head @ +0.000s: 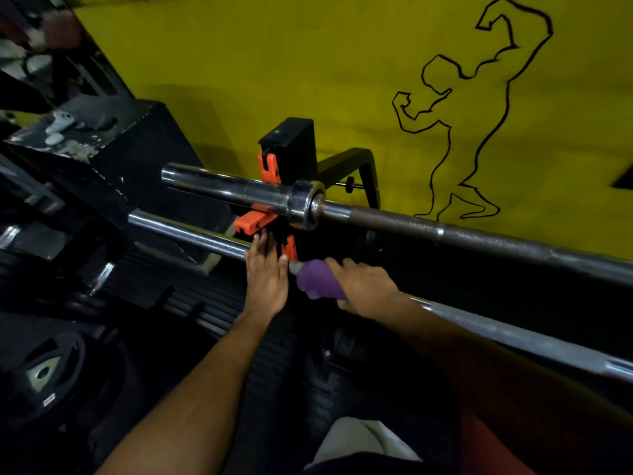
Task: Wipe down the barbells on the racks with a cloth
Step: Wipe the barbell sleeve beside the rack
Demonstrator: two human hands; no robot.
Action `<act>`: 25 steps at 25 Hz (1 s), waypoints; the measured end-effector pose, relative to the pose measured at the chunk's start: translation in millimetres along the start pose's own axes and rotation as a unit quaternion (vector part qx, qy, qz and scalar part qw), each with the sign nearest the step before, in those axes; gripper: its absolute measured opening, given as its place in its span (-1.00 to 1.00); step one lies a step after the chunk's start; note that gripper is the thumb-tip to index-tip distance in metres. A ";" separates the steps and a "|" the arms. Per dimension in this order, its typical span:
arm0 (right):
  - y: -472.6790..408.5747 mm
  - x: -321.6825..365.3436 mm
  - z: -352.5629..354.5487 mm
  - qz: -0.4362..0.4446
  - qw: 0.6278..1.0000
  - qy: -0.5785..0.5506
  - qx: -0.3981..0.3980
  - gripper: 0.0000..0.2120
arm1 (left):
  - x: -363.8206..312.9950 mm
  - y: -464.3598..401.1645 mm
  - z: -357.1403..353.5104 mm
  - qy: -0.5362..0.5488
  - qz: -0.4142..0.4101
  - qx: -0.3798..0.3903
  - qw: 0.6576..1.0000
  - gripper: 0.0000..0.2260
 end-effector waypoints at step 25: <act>54.3 73.7 0.2 -0.093 0.958 -0.115 -0.245 -0.22 | 34.8 -33.7 42.7 -0.035 -0.179 0.234 0.955 -0.26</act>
Point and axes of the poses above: each hand's wrist, its own y-axis away from the middle knuckle, its own z-axis out of the back of the hand, x = y × z, the point moved 5 cm from there along -y, towards the middle knuckle, and after that the axes turned 12 degrees about z, right-handed, at the moved point
